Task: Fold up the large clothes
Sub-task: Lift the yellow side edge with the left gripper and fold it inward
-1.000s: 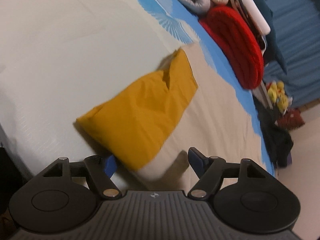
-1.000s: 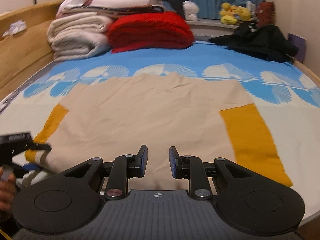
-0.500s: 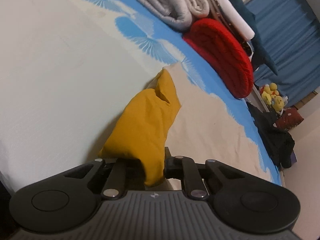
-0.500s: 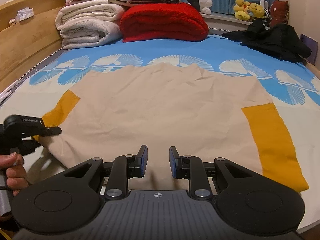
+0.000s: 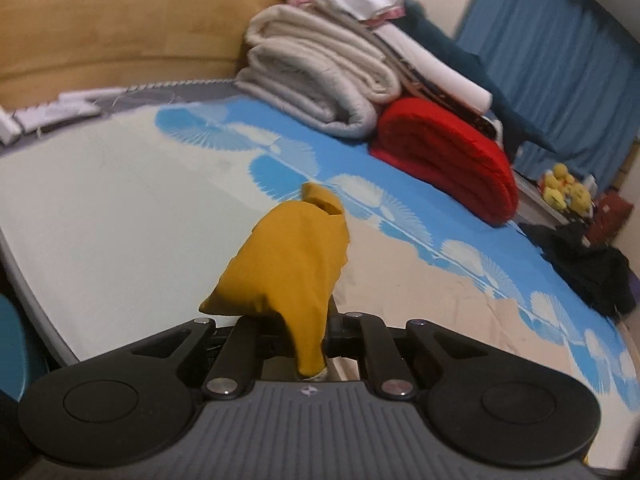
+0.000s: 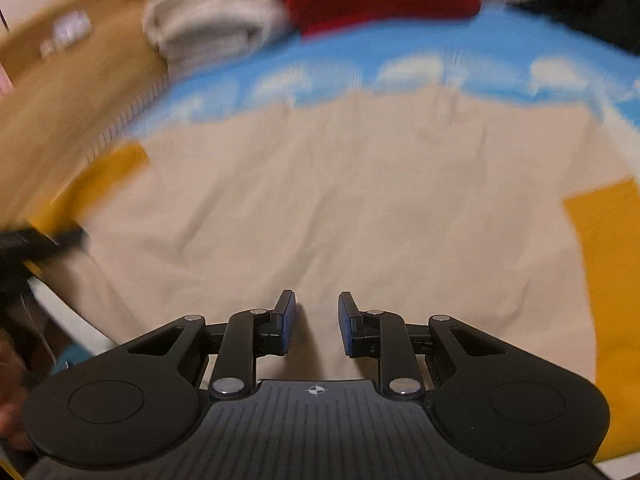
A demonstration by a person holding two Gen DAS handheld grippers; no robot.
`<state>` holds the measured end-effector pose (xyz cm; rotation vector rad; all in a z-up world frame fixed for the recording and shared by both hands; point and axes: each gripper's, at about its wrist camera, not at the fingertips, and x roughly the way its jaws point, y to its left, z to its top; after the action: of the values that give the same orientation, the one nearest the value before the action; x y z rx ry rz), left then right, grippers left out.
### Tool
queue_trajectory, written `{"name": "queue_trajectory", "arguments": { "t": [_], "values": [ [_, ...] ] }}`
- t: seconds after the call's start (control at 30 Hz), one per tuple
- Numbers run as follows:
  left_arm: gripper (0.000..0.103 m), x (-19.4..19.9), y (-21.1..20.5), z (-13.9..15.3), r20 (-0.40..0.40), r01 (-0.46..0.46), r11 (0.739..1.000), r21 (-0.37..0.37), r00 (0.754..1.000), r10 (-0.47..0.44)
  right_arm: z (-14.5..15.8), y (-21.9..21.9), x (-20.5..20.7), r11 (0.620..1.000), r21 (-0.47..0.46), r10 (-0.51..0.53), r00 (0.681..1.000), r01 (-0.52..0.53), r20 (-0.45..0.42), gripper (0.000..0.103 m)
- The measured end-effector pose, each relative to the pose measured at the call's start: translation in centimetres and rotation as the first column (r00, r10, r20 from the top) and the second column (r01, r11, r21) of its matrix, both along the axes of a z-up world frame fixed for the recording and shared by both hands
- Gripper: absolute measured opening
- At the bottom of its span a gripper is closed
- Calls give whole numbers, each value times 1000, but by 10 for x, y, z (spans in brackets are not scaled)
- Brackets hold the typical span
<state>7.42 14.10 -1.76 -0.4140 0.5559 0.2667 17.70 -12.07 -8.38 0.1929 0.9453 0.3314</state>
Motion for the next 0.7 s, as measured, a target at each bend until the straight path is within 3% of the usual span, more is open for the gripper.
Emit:
{"name": "queue_trajectory", "arguments": {
  "t": [0.1, 0.27, 0.37, 0.47, 0.57, 0.6, 0.7],
  "values": [
    [11, -4, -16, 8, 27, 58, 996, 70, 998, -60, -23, 14, 12, 998, -62, 2, 997, -7, -81, 24],
    [11, -1, -22, 11, 27, 80, 993, 86, 996, -83, -28, 18, 21, 998, -66, -21, 996, 15, -84, 24],
    [11, 3, -19, 9, 13, 62, 995, 72, 998, -63, -17, 13, 12, 998, -48, -46, 998, 44, -43, 24],
    [11, 5, -27, 11, 20, 66, 993, 99, 997, -68, 8, -5, -6, 997, -52, -58, 995, 62, 76, 24],
    [11, 7, -40, 20, 43, 91, 987, 131, 994, -97, 45, -41, -28, 995, -27, -85, 968, 95, 237, 24],
    [11, 8, -44, 24, 52, 101, 985, 139, 993, -109, 58, -57, -35, 994, -11, -98, 952, 106, 291, 24],
    [11, 9, -68, 38, 78, 143, 974, 178, 984, -159, 108, -111, -67, 992, -2, -110, 857, 128, 504, 26]
  ]
}}
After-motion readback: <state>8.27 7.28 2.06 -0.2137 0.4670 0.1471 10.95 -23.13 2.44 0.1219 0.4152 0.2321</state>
